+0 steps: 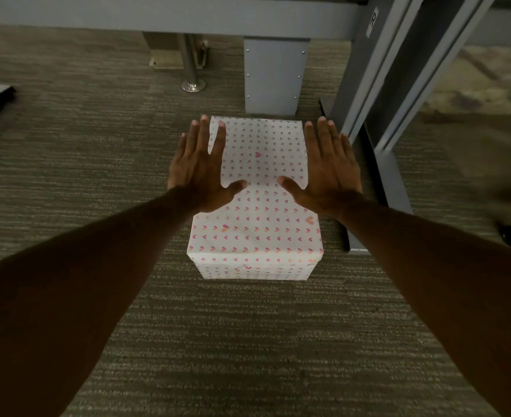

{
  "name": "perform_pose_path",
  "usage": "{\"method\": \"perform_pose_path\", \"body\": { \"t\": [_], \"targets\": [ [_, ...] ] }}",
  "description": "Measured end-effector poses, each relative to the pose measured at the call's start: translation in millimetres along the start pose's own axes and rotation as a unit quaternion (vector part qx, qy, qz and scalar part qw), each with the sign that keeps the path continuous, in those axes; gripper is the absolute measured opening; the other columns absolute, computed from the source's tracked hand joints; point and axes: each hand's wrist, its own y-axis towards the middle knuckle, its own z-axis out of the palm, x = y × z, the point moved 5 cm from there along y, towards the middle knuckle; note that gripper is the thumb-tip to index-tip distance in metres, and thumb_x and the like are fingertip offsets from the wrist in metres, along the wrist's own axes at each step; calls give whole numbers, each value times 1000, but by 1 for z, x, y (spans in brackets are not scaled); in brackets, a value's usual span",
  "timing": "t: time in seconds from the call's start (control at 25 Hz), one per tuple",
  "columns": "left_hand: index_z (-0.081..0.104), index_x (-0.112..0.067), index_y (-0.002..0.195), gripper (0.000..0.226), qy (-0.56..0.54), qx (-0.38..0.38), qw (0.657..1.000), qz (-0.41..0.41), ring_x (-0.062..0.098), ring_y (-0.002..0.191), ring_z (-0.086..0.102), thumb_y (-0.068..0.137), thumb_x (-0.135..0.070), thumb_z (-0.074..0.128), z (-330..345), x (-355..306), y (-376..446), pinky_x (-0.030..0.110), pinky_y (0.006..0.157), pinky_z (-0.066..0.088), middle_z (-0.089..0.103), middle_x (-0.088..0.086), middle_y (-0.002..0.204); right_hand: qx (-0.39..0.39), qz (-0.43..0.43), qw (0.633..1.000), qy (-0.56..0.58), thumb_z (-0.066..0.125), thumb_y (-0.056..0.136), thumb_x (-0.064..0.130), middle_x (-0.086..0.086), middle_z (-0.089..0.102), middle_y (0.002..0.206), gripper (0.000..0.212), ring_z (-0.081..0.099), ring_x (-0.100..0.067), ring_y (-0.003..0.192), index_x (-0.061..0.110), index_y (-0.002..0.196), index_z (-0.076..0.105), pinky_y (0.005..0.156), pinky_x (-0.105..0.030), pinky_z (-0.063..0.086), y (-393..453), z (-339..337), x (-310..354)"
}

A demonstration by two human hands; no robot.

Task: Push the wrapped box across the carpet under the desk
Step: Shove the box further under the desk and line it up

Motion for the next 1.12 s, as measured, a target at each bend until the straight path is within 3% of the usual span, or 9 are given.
{"method": "perform_pose_path", "body": {
  "t": [0.44, 0.88, 1.0, 1.12],
  "targets": [
    [-11, -16, 157, 115, 21, 27, 999, -12, 37, 152, -13, 78, -76, 48, -8, -6, -2, 52, 123, -3, -16, 20, 165, 14, -1, 1000, -12, 37, 84, 79, -19, -7, 169, 113, -6, -35, 156, 8, 160, -5, 126, -54, 1, 2, 1, 0],
    [-10, -16, 157, 119, 16, 11, 1000, -3, 37, 153, -10, 75, -78, 49, 7, -3, -4, 46, 119, -8, -13, 20, 166, 12, 15, 1000, -1, 43, 86, 75, -19, -8, 169, 111, -7, -35, 156, 9, 161, -6, 126, -50, -2, -1, 13, -12],
    [-8, -17, 157, 116, -15, 57, 998, -18, 36, 153, -9, 76, -73, 54, 21, 5, -4, 52, 121, 0, -9, 18, 167, 21, 27, 999, 24, 47, 87, 72, -19, -1, 170, 109, 2, -36, 156, 10, 161, -4, 125, -50, 5, -3, 19, -15],
    [-7, -21, 157, 111, -93, 138, 984, -57, 37, 154, -2, 80, -54, 66, 40, 14, -13, 60, 120, 16, 0, 14, 168, 46, 51, 995, 73, 52, 89, 64, -21, 16, 167, 103, 20, -40, 152, 10, 161, 1, 121, -53, 23, -7, 29, -17]
  ]
}}
